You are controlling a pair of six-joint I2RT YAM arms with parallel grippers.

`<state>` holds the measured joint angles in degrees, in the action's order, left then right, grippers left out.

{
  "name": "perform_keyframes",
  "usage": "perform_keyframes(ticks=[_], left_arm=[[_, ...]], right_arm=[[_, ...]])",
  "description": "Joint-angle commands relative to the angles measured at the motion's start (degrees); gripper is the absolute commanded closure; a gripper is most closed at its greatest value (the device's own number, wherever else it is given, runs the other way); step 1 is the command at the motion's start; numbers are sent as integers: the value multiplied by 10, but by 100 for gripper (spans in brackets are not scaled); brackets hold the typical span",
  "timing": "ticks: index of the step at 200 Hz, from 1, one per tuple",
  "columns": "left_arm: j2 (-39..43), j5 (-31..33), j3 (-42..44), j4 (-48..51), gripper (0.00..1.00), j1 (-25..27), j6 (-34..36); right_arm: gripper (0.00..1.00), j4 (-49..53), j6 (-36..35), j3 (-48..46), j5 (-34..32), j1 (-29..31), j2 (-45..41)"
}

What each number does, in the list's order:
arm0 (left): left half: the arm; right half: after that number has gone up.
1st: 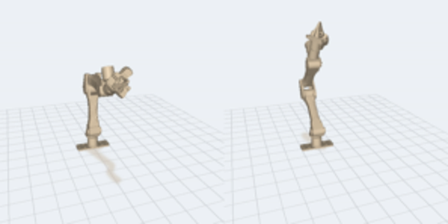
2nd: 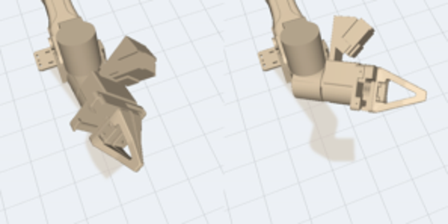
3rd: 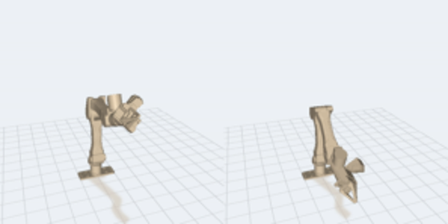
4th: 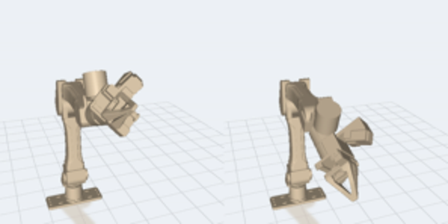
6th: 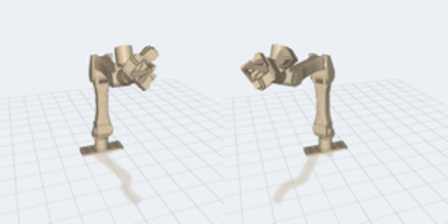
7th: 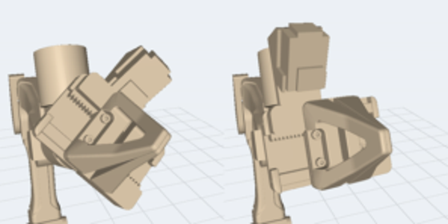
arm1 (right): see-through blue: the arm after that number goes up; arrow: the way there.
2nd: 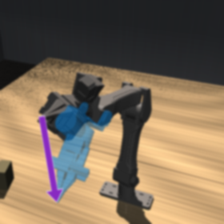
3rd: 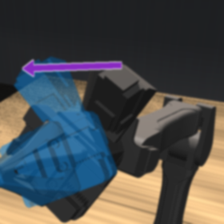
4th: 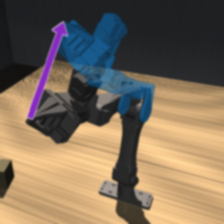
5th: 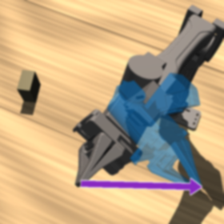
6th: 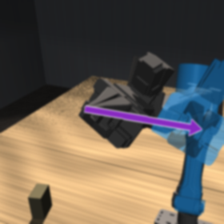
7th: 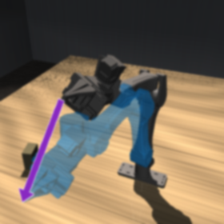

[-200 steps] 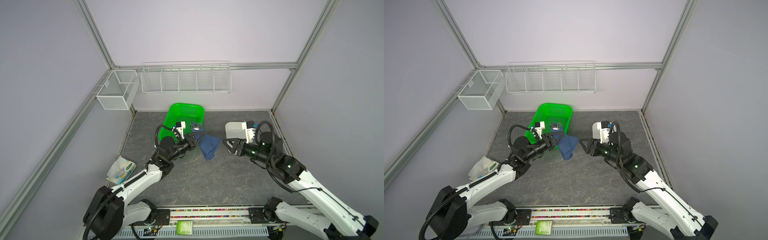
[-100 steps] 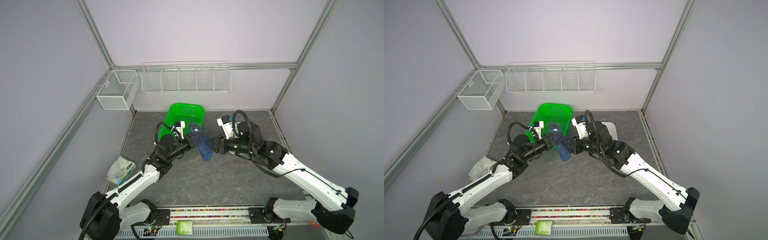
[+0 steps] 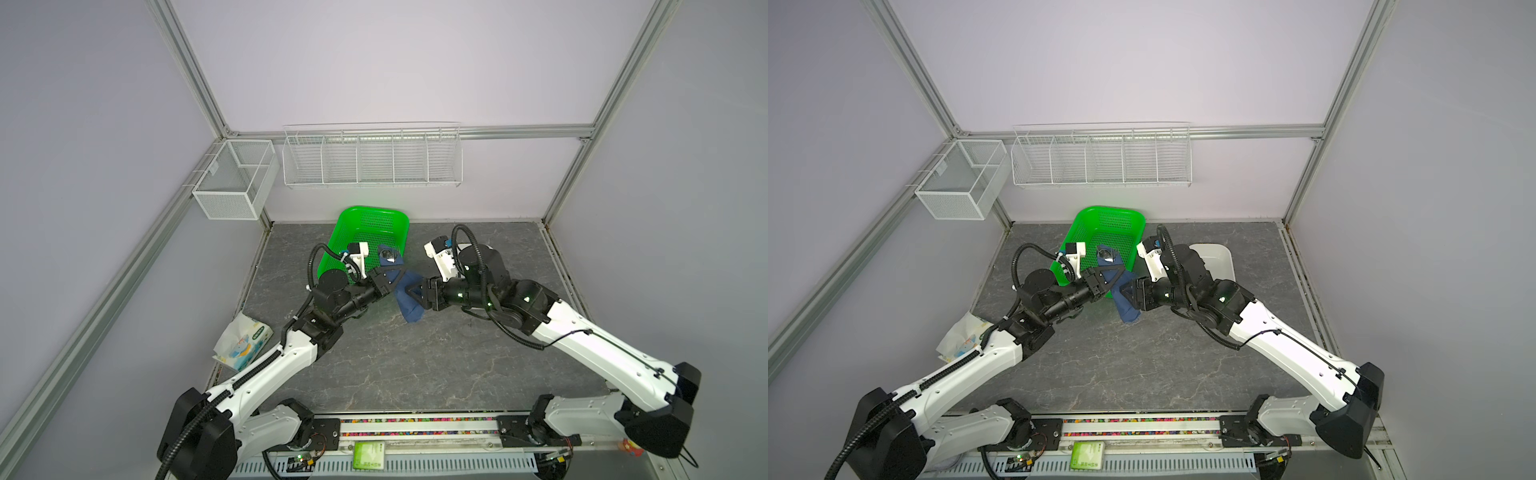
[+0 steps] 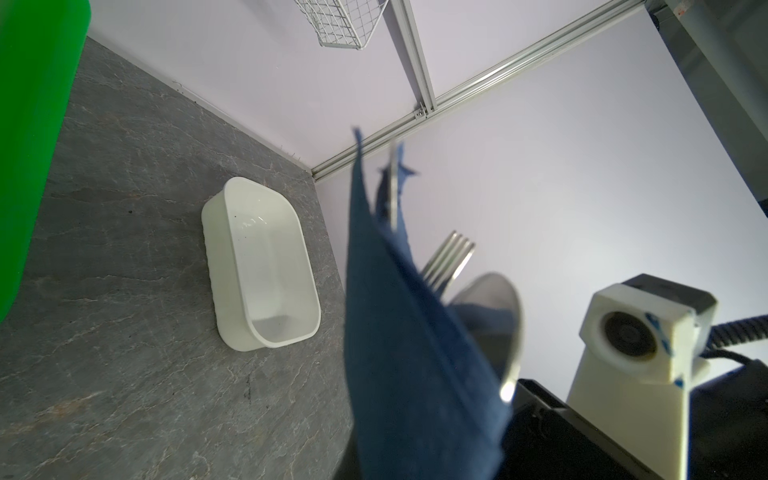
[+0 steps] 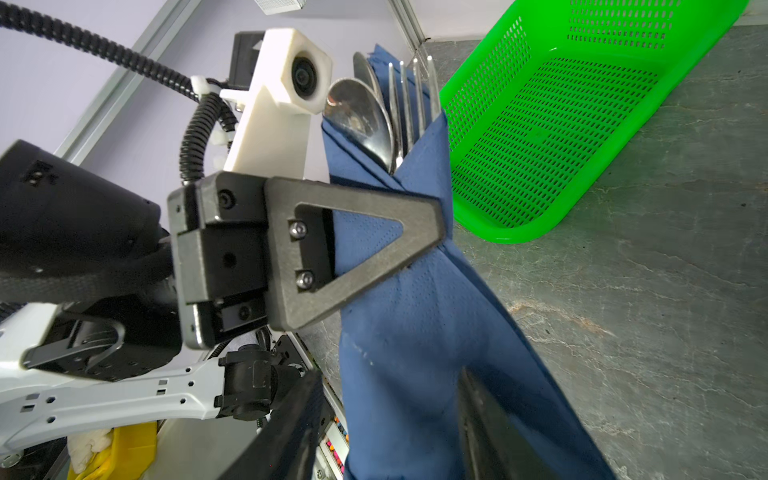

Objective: Place the utensils on the paper napkin and roll it up

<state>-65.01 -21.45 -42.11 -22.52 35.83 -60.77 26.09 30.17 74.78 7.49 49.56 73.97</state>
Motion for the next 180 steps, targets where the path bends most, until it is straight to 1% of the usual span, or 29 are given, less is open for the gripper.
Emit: perform_keyframes(ticks=[1,10,16,47,71,85,106,127,180], left_arm=[[14,-6,-18,-37,100,-3,-8],[14,-6,-17,-40,100,-3,-8],[14,-6,-17,-42,100,-3,-26],[12,-10,-16,-57,100,-3,-40],[13,-12,-14,-64,100,-3,-46],[15,-11,-13,-64,100,-3,-46],[17,-10,-12,-65,100,-3,-46],[16,-11,-13,-70,100,-3,-48],[17,-13,-17,-76,100,-3,-51]], right_arm=[[45,-12,-3,-11,-1,2,7],[45,-15,-1,-13,1,2,8],[45,-17,0,-16,0,2,8],[44,-20,4,-27,-13,2,9],[44,-30,5,-33,-7,1,10],[44,-44,5,-39,11,0,9],[47,-70,9,-50,41,-3,4],[48,-90,15,-60,68,-8,-1],[50,-143,42,-99,128,-29,-21]])
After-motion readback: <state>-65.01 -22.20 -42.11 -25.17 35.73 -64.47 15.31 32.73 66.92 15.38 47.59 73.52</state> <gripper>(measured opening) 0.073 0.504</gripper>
